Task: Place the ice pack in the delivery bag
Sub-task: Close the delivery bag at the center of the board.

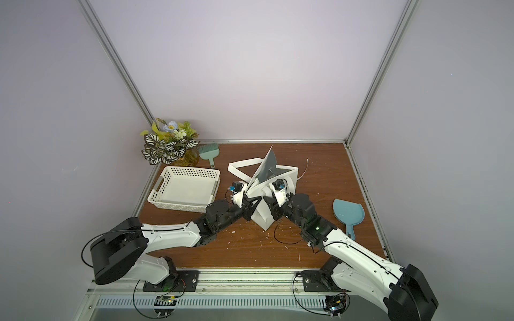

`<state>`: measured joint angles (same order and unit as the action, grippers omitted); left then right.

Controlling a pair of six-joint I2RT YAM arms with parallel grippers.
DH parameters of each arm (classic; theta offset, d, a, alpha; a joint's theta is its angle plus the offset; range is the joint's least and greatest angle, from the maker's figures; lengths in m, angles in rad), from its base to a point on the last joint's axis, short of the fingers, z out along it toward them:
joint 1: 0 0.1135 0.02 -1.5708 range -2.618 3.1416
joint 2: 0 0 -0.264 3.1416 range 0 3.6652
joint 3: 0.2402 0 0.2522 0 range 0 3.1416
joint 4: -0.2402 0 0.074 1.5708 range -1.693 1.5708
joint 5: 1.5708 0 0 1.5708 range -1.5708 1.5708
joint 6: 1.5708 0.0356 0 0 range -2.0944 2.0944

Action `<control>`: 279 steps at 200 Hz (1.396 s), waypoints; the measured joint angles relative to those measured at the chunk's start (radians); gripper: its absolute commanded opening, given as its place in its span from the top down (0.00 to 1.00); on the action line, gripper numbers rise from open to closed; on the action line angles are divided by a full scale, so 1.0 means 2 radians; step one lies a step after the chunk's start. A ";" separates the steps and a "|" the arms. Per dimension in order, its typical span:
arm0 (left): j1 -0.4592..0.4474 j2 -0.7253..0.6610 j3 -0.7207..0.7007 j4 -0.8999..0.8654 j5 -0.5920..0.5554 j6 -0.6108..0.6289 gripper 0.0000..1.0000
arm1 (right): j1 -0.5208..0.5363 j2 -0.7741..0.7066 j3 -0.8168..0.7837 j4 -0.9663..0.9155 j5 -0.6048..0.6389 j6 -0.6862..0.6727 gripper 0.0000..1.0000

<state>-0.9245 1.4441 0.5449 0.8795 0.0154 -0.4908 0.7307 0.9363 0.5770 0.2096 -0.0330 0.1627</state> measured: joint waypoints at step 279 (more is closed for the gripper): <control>0.000 0.003 0.039 -0.039 0.027 0.080 0.81 | -0.070 0.152 0.343 -0.295 -0.109 0.311 0.76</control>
<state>-0.9249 1.4509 0.6224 0.8021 0.0704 -0.3309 0.5907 1.2404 1.2633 -0.3805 -0.2512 0.7853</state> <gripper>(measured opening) 0.192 0.254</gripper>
